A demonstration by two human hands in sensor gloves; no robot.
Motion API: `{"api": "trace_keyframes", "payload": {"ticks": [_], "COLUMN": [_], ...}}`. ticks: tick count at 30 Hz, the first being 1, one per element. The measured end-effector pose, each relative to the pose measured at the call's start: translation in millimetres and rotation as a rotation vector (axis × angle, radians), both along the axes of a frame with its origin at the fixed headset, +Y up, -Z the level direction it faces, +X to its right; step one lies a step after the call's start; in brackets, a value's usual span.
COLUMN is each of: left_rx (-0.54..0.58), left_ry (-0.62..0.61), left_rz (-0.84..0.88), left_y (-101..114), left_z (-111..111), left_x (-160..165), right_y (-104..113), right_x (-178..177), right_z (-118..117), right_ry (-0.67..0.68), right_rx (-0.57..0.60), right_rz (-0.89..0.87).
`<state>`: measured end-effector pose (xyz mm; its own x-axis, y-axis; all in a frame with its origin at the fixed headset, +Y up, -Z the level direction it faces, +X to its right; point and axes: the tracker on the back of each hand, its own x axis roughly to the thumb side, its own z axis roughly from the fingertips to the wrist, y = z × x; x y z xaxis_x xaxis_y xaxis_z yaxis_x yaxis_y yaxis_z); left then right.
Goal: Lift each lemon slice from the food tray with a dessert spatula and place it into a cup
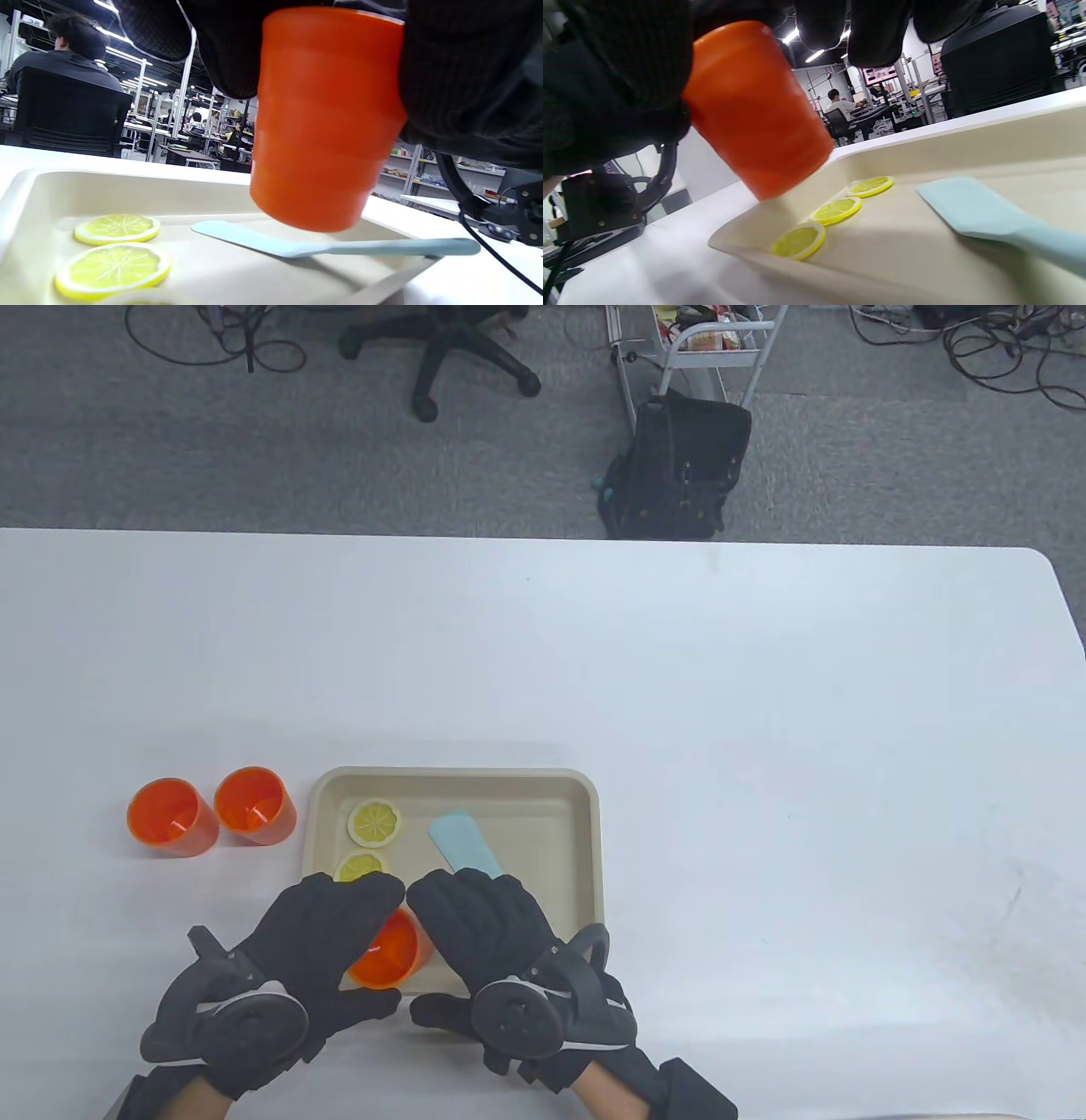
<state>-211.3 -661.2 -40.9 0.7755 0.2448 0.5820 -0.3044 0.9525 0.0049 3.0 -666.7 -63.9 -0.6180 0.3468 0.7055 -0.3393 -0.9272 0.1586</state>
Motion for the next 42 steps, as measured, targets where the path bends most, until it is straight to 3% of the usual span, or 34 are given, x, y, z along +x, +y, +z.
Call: {"api": "trace_keyframes", "payload": {"ticks": [7,12,22,27,30,42], "left_rx": [0.019,0.070,0.078,0.154,0.223,0.247], "left_ry": [-0.016,-0.067,-0.090,-0.016,0.097,0.388], "left_rz": [0.009,0.113,0.080,0.028,-0.049,-0.107], "left_y": [-2.7,-1.6,-12.5,-12.0,-8.1,-6.2], "left_z": [0.1,1.9,-1.5,1.5,3.5,-7.3], "left_x": [4.7,4.0,8.8,7.5,-0.5,-45.3], "right_y": [-4.8,-4.3,-11.4,-5.9,-0.7,25.3], "right_x": [-6.7,-7.0,-13.9,-9.2,-0.5,72.5], "right_z": [1.0,3.1,6.6,4.8,0.7,-30.9], "right_ry": [0.024,0.050,-0.001,-0.072,-0.142,-0.508], "right_rx": [-0.002,-0.002,0.137,0.180,0.200,0.213], "right_rz": [-0.022,-0.004,0.094,0.107,0.101,-0.040]}}
